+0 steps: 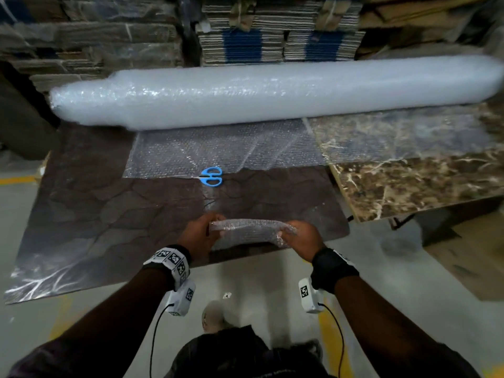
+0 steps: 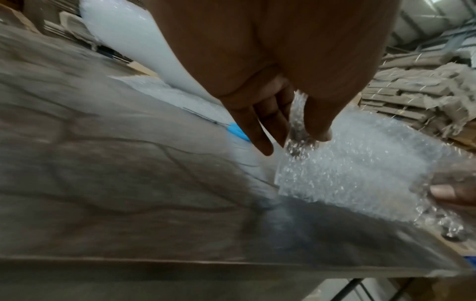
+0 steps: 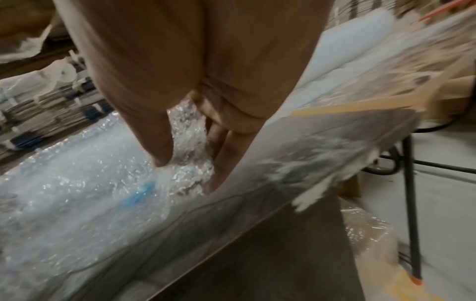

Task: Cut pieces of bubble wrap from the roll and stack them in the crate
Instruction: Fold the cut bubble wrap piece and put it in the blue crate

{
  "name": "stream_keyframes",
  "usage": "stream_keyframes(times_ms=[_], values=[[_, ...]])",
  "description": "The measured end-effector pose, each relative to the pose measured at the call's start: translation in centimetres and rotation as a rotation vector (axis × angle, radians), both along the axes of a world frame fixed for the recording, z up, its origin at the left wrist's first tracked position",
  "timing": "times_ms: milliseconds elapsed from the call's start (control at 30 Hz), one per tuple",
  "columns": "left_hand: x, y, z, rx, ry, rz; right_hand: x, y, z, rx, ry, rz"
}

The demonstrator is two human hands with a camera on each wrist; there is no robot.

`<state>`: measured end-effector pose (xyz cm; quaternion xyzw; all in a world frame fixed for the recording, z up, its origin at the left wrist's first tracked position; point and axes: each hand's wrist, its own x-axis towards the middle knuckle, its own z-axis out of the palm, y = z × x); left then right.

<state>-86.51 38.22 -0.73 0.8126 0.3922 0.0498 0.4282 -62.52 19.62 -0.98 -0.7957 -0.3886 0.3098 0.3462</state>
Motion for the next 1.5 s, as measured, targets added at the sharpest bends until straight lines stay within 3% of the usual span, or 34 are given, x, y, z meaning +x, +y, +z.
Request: stream_keyframes(times_ms=[233, 400, 667, 933, 1133, 1333, 1500], values=[[12.1, -10.6, 1.7, 0.028, -0.095, 0.009, 8.7, -12.3, 0.0, 0.098, 0.084, -0.414], [21.3, -19.2, 1.4, 0.024, -0.148, 0.038, 15.1, -22.1, 1.1, 0.229, 0.072, -0.472], [35.4, -30.1, 2.6, 0.017, -0.161, -0.205, 25.5, -34.8, 0.2, 0.230, 0.028, -0.595], [49.2, -35.0, 0.0, 0.129, -0.202, -0.563, 35.4, -40.9, -1.0, 0.195, 0.046, -0.797], [63.7, -38.2, -2.8, -0.039, -0.136, -0.668, 48.3, -44.7, -2.1, 0.067, -0.087, -0.835], [77.9, -41.0, -2.1, -0.080, -0.103, -0.728, 61.2, -47.5, -0.8, -0.066, -0.182, -0.820], [86.7, -44.9, -1.6, -0.159, -0.092, -0.742, 69.8, -51.0, 0.6, -0.157, -0.230, -0.794]])
